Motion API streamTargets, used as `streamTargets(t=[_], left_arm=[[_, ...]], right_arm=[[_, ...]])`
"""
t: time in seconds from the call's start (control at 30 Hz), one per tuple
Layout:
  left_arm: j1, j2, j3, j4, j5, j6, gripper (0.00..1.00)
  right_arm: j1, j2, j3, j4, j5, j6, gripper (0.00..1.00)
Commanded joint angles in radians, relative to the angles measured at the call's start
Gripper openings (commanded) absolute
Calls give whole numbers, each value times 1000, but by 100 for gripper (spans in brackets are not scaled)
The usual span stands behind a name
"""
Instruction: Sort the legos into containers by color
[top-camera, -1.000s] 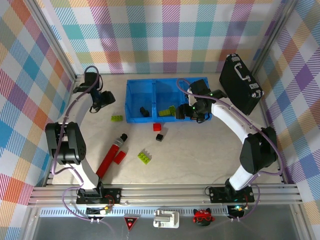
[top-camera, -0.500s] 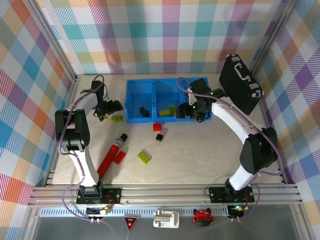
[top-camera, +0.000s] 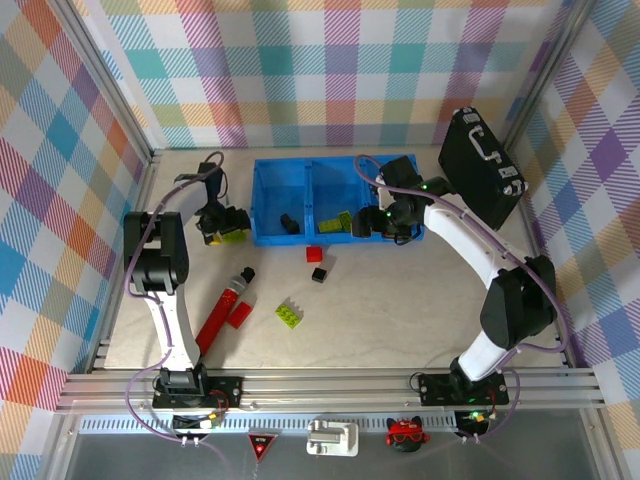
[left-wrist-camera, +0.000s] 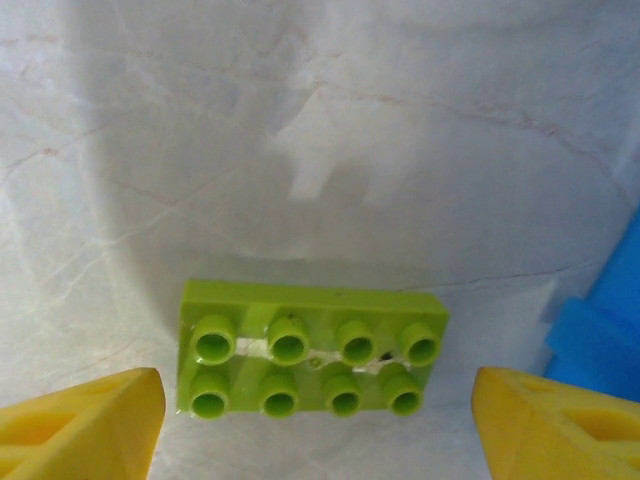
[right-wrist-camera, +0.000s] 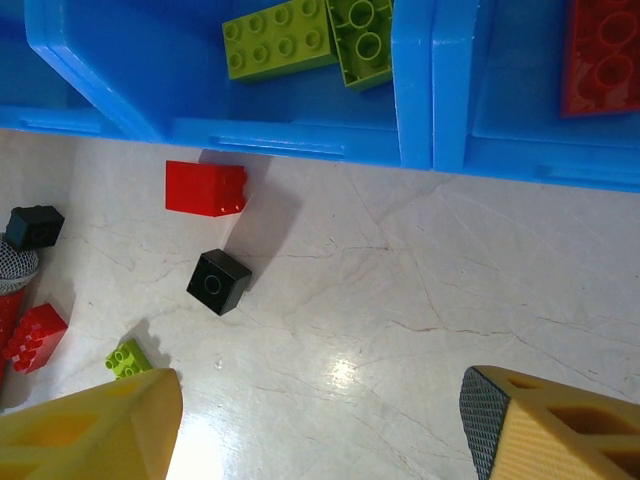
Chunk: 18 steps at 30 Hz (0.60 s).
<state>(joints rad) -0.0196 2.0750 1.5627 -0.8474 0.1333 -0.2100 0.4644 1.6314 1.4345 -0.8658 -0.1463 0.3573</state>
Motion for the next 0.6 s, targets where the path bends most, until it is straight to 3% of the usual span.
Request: streamTargets(t=[0.0,0.37,0.57], left_arm=[[-11,18,29,-91,-93,35,79],[-27,41,82,-145,-280,38,72],[-26,19,71,-104,-163,16,68]], right_arm=[[5,-19,20,-18,4,-16,75],[5,-18,22,-18,4,-16,75],[5,-24,19,-19,7,-14,75]])
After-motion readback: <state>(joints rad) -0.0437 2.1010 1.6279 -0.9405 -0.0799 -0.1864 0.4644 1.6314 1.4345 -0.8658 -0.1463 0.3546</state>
